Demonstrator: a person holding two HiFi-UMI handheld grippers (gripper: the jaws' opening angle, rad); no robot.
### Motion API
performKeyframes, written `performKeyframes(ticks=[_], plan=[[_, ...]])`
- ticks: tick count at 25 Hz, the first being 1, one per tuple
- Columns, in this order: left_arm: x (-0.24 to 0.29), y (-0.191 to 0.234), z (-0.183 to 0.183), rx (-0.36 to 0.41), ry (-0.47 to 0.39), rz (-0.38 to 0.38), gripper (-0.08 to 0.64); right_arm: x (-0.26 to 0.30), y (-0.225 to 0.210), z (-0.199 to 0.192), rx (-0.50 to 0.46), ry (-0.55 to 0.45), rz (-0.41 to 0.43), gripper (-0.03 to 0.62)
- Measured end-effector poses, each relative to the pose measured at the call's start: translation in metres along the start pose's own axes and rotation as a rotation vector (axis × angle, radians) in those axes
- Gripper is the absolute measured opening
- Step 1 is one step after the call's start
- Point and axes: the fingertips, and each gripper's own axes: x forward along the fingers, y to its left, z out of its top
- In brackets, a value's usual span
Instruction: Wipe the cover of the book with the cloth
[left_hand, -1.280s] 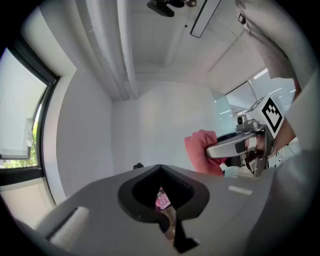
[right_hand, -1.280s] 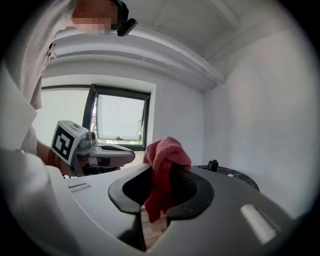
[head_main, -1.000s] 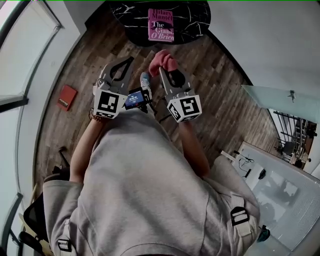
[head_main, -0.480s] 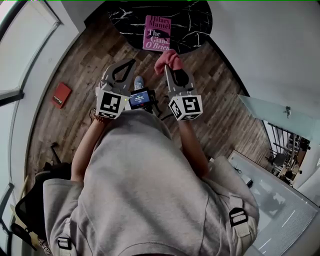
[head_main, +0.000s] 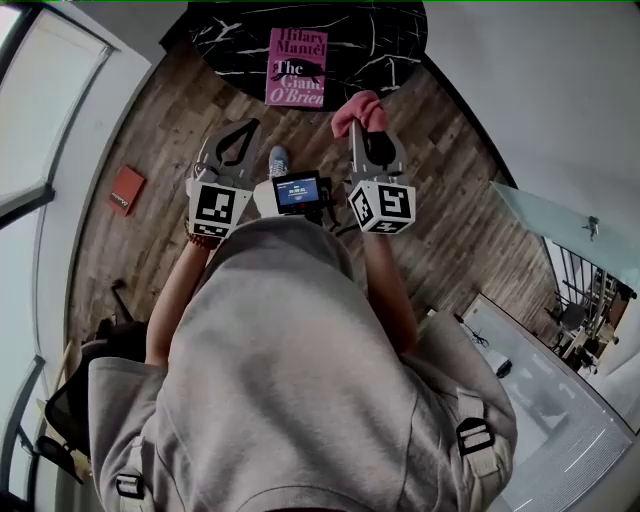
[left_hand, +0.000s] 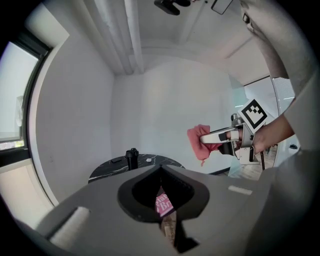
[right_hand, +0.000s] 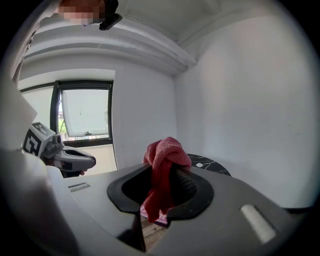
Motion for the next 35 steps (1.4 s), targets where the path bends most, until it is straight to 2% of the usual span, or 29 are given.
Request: performKeyframes(ticks=[5,10,15,18,21,24,26,29,33,35], plan=[[0.051,-0.012,0.002,0.020,0.042,0.027,0.003,0.013,-0.059,-0.012,-0.003,0.032,0.019,0.109],[0.086,-0.024,-0.011,0.031,0.088,0.062,0.025,0.040,-0.105,-0.015,-0.034,0.050,0.100,0.109],[0.097,-0.032,-0.043,0.014,0.168,0.081,0.038,0.060,-0.125,-0.028,-0.063,0.079,0.156,0.109],[0.100,-0.034,-0.066,0.000,0.228,0.070,0.069,0.079,-0.122,-0.053,-0.098,0.164,0.238,0.109],[0.109,-0.033,-0.092,-0.033,0.288,0.036,0.106,0.106,-0.116,-0.090,-0.211,0.271,0.318,0.109],[0.120,-0.040,-0.119,-0.053,0.355,-0.049,0.164,0.125,-0.113,-0.108,-0.287,0.331,0.379,0.109],[0.128,-0.040,-0.132,-0.025,0.391,-0.085,0.169,0.138,-0.112,-0.109,-0.342,0.359,0.399,0.109],[0.145,-0.033,-0.151,0.029,0.431,-0.118,0.181,0.163,-0.109,-0.108,-0.487,0.391,0.436,0.109],[0.171,-0.024,-0.173,0.080,0.467,-0.131,0.215,0.198,-0.105,-0.115,-0.655,0.453,0.536,0.109],[0.176,-0.020,-0.184,0.096,0.479,-0.129,0.227,0.217,-0.101,-0.123,-0.709,0.483,0.592,0.109]])
